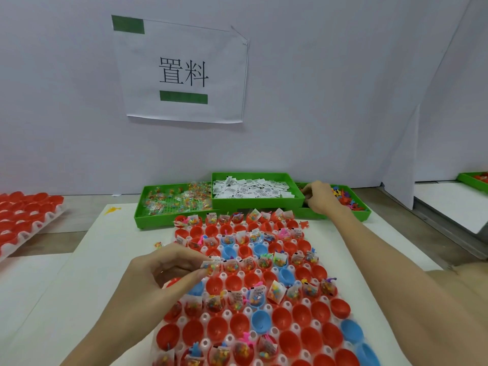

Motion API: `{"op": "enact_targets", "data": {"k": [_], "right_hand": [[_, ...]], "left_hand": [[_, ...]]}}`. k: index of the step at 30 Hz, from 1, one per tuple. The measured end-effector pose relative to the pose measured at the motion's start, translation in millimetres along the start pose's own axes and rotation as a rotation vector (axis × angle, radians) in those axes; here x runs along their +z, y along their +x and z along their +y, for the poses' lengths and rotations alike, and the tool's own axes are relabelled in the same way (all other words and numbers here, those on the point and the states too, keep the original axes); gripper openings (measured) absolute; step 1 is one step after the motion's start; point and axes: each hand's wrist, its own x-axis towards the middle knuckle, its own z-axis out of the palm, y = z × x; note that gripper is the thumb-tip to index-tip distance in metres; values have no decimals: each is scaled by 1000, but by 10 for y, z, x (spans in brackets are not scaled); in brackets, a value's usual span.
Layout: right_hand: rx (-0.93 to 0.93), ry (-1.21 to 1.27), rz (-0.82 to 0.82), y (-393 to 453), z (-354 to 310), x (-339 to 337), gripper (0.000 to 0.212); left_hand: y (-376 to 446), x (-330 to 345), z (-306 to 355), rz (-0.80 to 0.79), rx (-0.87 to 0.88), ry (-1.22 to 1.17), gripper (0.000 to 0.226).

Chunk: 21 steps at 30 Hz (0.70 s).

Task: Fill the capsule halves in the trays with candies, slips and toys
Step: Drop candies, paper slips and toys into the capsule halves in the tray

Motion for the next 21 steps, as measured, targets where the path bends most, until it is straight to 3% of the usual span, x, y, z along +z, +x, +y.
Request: {"op": "enact_targets", "data": {"k": [6,10,13,21], "right_hand": [[61,321,229,-236,-9,-111,29],[13,565,317,-652,-194,-313,16],[-95,702,221,-1156,-436,-442,9],[-392,884,-228,-2350,-1003,-436,12]], "left_hand": [[-9,-7,2,38,-11,-27,21],[-19,14,27,50,-6,-40,21],[-40,42,64,56,3,-62,21],[-184,246,208,-13,2,-133,21]]}}
